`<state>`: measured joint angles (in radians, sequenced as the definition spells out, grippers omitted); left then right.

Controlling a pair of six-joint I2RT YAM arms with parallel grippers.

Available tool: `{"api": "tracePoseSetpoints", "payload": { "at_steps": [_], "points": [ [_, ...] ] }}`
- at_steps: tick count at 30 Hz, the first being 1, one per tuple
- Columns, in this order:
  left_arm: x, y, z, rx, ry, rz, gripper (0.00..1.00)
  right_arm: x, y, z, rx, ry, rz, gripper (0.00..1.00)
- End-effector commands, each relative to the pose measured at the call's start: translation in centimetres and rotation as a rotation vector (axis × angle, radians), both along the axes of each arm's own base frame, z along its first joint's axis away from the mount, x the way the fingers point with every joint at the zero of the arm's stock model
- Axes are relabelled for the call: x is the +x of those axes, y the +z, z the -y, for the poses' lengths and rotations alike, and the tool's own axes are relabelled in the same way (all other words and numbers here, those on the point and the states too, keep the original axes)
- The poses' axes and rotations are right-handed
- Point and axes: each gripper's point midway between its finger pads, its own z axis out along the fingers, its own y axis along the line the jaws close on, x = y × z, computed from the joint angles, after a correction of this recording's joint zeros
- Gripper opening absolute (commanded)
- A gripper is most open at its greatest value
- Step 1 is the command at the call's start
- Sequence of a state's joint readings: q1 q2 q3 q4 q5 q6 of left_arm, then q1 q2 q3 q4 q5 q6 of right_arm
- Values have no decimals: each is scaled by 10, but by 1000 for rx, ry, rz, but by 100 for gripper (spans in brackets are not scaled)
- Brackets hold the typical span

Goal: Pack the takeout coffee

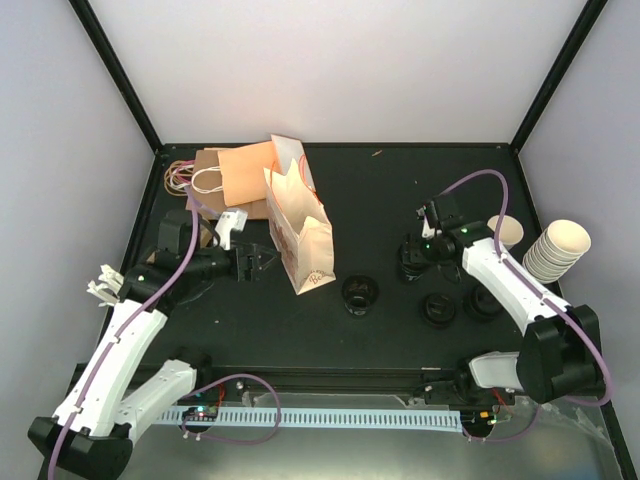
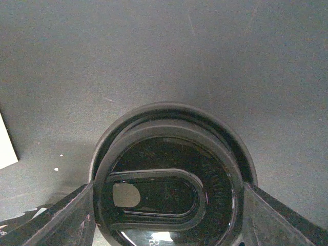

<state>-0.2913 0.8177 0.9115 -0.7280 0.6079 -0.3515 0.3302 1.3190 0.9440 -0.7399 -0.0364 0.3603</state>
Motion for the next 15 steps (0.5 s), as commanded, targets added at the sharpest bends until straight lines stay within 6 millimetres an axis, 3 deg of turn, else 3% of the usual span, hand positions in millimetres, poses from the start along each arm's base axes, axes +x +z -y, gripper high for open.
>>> {"api": "tracePoseSetpoints", "payload": {
  "at_steps": [1, 8, 15],
  "points": [
    [1, 10, 8, -34, -34, 25, 86, -32, -30, 1, -10, 43, -173, 67],
    [0, 9, 26, -42, -88, 22, 86, -40, -45, -7, 6, 80, -236, 64],
    [-11, 15, 62, -5, -173, 67, 87, -45, -51, -15, 6, 119, -264, 64]
  ]
}}
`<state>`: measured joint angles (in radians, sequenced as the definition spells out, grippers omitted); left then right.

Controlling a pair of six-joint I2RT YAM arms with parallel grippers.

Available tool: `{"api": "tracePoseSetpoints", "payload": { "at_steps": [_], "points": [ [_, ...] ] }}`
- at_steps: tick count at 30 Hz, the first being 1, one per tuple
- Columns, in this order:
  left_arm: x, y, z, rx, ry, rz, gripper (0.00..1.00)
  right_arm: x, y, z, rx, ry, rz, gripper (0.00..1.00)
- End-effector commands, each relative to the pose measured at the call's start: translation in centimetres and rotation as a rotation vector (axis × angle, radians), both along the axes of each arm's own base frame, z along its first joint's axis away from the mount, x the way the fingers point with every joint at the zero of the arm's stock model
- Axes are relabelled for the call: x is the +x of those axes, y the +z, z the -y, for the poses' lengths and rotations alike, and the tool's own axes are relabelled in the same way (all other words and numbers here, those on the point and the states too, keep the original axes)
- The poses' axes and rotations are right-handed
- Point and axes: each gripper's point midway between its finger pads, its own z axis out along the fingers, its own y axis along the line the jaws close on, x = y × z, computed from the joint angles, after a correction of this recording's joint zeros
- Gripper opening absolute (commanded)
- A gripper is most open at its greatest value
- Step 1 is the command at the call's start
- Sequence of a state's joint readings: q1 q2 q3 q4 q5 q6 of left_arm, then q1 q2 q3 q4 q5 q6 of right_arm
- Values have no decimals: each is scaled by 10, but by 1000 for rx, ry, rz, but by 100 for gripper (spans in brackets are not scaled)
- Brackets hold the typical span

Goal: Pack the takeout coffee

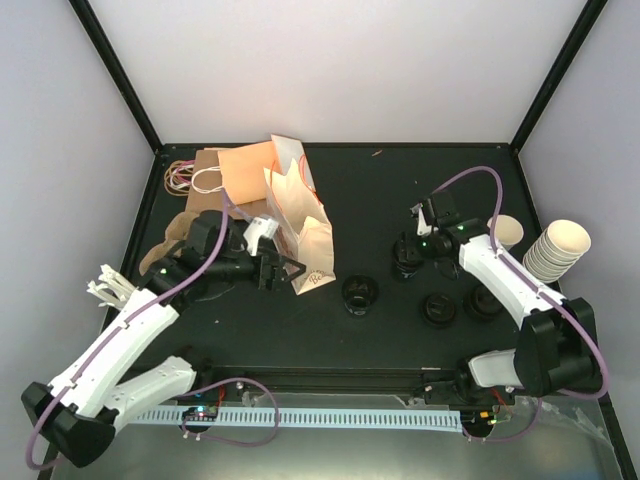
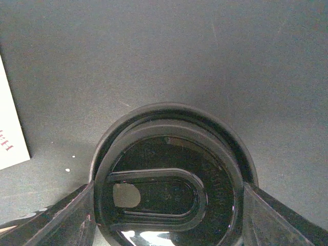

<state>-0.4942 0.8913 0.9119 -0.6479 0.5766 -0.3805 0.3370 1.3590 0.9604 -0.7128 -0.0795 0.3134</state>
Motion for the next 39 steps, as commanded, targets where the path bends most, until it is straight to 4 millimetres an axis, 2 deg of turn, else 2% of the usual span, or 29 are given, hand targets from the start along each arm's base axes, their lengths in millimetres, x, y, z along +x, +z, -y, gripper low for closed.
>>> {"api": "tracePoseSetpoints", "payload": {
  "at_steps": [1, 7, 17, 27, 36, 39],
  "points": [
    [4, 21, 20, -15, -19, 76, 87, -52, -49, -4, -22, 58, -264, 64],
    [6, 22, 34, -2, -49, 81, 86, -60, -51, -14, -10, 93, -288, 64],
    [6, 23, 68, 15, -120, 102, 85, -57, -43, -26, 18, 132, -292, 62],
    [6, 18, 105, 51, -179, 102, 83, -53, -43, -23, -14, 136, -280, 62],
    [23, 8, 121, 83, -156, 82, 80, -56, -38, -26, 16, 130, -248, 63],
    [33, 5, 127, 91, -137, 74, 74, -58, -37, -26, 14, 131, -246, 63]
  ]
}}
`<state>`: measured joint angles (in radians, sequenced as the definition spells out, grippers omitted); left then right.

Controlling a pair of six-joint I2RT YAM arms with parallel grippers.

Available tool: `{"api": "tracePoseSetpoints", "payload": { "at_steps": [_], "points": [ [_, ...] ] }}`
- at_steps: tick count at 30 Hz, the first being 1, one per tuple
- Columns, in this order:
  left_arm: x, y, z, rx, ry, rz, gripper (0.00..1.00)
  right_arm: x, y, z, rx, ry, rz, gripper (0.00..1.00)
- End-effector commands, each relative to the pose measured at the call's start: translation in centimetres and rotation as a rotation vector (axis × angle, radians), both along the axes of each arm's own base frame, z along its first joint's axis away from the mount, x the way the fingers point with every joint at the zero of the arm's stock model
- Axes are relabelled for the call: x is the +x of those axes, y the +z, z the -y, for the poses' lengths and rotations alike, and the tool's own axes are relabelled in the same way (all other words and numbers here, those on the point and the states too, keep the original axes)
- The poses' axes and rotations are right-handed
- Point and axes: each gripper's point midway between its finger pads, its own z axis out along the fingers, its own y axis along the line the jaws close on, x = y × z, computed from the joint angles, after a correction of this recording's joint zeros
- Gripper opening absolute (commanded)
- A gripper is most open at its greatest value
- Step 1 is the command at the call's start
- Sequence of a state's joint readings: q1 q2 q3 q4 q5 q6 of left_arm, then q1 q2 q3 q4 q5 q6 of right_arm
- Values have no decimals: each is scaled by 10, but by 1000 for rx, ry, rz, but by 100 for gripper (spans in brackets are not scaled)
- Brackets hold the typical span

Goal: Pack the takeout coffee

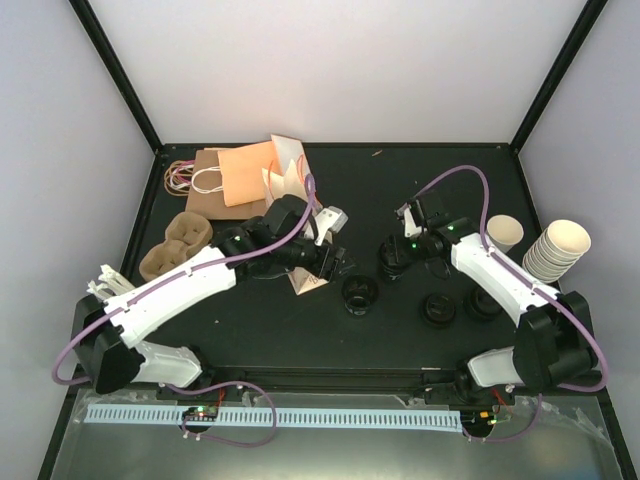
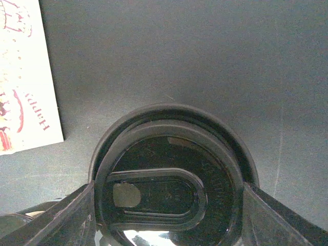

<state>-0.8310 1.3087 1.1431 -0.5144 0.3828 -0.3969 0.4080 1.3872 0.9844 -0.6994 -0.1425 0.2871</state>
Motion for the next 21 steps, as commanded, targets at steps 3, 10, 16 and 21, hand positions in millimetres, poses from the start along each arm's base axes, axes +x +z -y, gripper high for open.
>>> {"api": "tracePoseSetpoints", "payload": {
  "at_steps": [3, 10, 16, 21],
  "points": [
    [28, 18, 21, -30, 48, 41, 64, -51, -36, 9, -51, 6, -225, 63],
    [50, 2, 46, 16, 42, -10, 39, -47, -29, 9, -42, -3, -199, 63],
    [62, -4, 55, 60, 45, -4, 32, -44, -25, 8, -36, -4, -185, 63],
    [74, -9, 36, 178, 153, 33, 31, -41, -22, 7, -32, -4, -172, 63]
  ]
}}
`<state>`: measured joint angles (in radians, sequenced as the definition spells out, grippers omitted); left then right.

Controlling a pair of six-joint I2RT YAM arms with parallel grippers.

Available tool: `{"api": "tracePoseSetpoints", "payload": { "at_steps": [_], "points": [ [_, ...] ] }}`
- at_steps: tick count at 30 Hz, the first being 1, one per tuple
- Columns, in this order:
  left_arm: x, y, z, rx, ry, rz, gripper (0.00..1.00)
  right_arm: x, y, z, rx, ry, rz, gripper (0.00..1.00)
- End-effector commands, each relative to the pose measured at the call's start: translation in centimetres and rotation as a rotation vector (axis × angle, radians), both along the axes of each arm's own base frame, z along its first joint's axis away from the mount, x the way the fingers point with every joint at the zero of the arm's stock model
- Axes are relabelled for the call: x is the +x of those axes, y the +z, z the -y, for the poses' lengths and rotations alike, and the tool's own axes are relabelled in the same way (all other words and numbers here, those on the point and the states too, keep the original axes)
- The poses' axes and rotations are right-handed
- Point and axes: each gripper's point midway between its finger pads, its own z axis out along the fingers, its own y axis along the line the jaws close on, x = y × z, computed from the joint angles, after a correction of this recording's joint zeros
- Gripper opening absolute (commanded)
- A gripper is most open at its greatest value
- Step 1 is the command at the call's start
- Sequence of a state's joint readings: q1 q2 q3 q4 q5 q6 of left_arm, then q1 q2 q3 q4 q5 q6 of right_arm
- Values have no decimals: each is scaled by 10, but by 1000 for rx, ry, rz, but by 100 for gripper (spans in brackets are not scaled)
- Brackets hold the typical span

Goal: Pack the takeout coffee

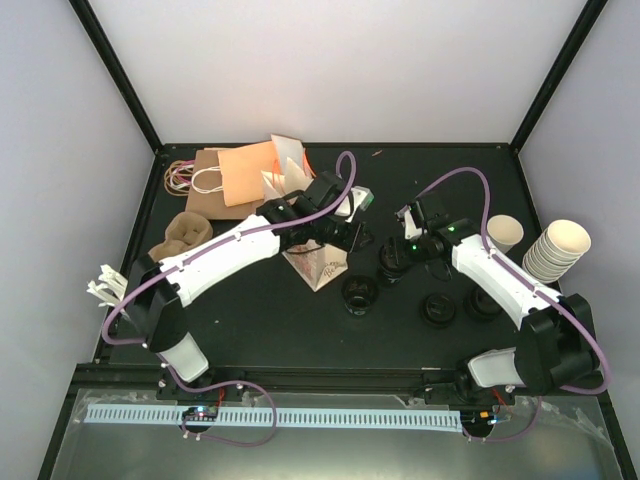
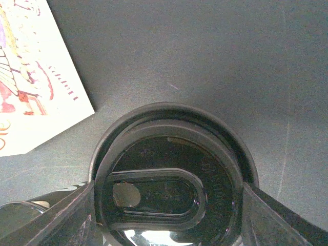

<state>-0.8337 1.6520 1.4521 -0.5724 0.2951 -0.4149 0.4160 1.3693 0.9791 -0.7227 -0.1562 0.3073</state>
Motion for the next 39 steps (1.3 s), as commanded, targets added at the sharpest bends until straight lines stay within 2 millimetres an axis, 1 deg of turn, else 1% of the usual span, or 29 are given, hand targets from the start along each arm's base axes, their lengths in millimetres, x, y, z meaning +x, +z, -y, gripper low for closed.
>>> {"api": "tracePoseSetpoints", "payload": {
  "at_steps": [1, 4, 8, 12, 16, 19, 25, 28, 31, 36, 39],
  "points": [
    [12, 8, -20, 104, 93, 70, 31, -32, -23, 8, -45, 0, -150, 63],
    [10, -10, -36, 191, 119, 61, 30, -32, -23, 8, -46, 3, -149, 63],
    [8, -34, -53, 271, 120, 62, 29, -31, -23, 8, -49, 4, -147, 62],
    [10, -48, -68, 341, 121, 75, 29, -31, -21, 9, -53, 4, -143, 63],
    [16, -53, -93, 428, 177, 95, 29, -31, -22, 9, -54, 5, -143, 62],
    [13, -56, -107, 447, 195, 87, 29, -31, -22, 9, -54, 5, -143, 63],
    [-4, -64, -135, 511, 214, 69, 29, -28, -20, 10, -62, 7, -134, 63],
    [-14, -65, -148, 527, 225, 60, 29, -27, -19, 10, -66, 8, -132, 63],
    [-24, -63, -164, 556, 245, 51, 29, -26, -19, 10, -69, 9, -131, 63],
    [-39, -64, -201, 677, 305, 30, 29, -26, -19, 10, -70, 8, -131, 63],
    [-44, -60, -211, 699, 318, 35, 30, -25, -18, 10, -71, 9, -127, 62]
  ]
}}
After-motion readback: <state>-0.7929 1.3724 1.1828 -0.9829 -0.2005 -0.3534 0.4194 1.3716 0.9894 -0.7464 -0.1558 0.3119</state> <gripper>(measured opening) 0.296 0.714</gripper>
